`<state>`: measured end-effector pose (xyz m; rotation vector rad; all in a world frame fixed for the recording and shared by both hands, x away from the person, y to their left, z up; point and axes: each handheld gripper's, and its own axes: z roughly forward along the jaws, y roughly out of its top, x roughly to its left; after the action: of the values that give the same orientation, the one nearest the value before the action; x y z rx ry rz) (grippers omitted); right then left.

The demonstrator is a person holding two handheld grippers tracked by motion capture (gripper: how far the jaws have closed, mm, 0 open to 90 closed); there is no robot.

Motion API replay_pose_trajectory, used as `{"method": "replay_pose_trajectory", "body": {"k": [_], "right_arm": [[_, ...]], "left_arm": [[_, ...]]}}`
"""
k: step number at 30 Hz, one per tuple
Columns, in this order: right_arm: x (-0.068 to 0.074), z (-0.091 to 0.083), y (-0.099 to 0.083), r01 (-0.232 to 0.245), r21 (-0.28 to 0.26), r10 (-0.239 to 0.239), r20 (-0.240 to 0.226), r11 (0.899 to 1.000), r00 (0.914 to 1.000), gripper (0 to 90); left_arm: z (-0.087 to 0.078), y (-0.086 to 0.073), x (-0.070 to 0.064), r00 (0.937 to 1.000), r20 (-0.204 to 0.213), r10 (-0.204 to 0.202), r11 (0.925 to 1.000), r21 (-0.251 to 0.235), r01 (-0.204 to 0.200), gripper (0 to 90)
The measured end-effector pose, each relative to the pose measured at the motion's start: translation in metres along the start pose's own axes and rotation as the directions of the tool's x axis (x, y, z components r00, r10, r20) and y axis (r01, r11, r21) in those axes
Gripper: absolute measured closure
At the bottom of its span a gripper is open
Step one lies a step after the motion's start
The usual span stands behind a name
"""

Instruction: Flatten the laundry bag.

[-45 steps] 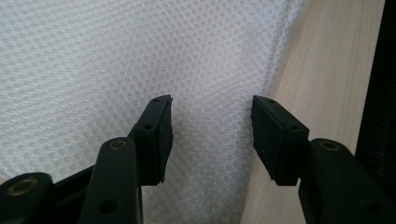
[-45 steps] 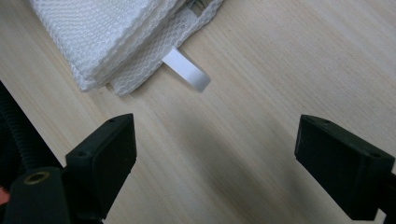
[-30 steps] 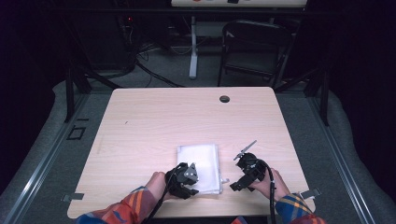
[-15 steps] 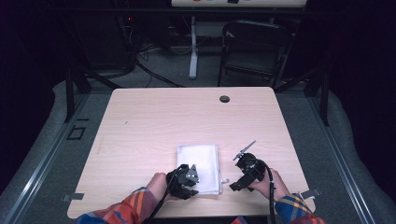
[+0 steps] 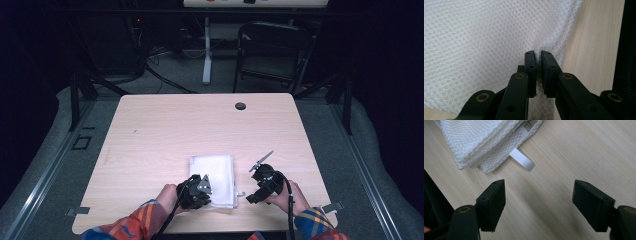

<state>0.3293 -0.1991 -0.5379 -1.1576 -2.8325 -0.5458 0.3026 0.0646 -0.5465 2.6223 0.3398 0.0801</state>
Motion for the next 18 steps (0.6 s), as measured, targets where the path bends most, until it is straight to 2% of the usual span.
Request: {"method": "replay_pose_trajectory", "body": {"k": [4,9,13,14,18], "right_arm": [[0.002,-0.001,0.001,0.008,-0.013,-0.008,-0.009,1.000,0.9999,33.9],[0.008,-0.003,0.003,0.034,-0.072,-0.035,-0.026,0.997,0.9990,48.0],[0.013,-0.002,0.005,0.056,-0.076,-0.059,-0.043,0.996,0.9973,56.6],[0.017,-0.001,0.006,0.067,-0.084,-0.072,-0.055,0.994,0.9959,62.5],[0.022,0.000,0.008,0.077,-0.087,-0.083,-0.066,0.993,0.9943,68.4]], "left_arm": [[-0.006,0.000,0.002,0.9999,0.008,-0.007,0.9997,-0.023,0.007,84.4],[-0.010,0.001,0.003,0.9999,0.011,-0.008,0.9992,-0.039,0.009,85.0],[-0.014,0.001,0.005,0.9997,0.015,-0.021,0.9977,-0.064,0.022,85.2],[-0.017,0.001,0.007,0.9995,0.013,-0.027,0.9963,-0.081,0.028,85.2],[-0.021,0.001,0.008,0.9993,0.011,-0.036,0.9944,-0.099,0.037,85.2]]}}
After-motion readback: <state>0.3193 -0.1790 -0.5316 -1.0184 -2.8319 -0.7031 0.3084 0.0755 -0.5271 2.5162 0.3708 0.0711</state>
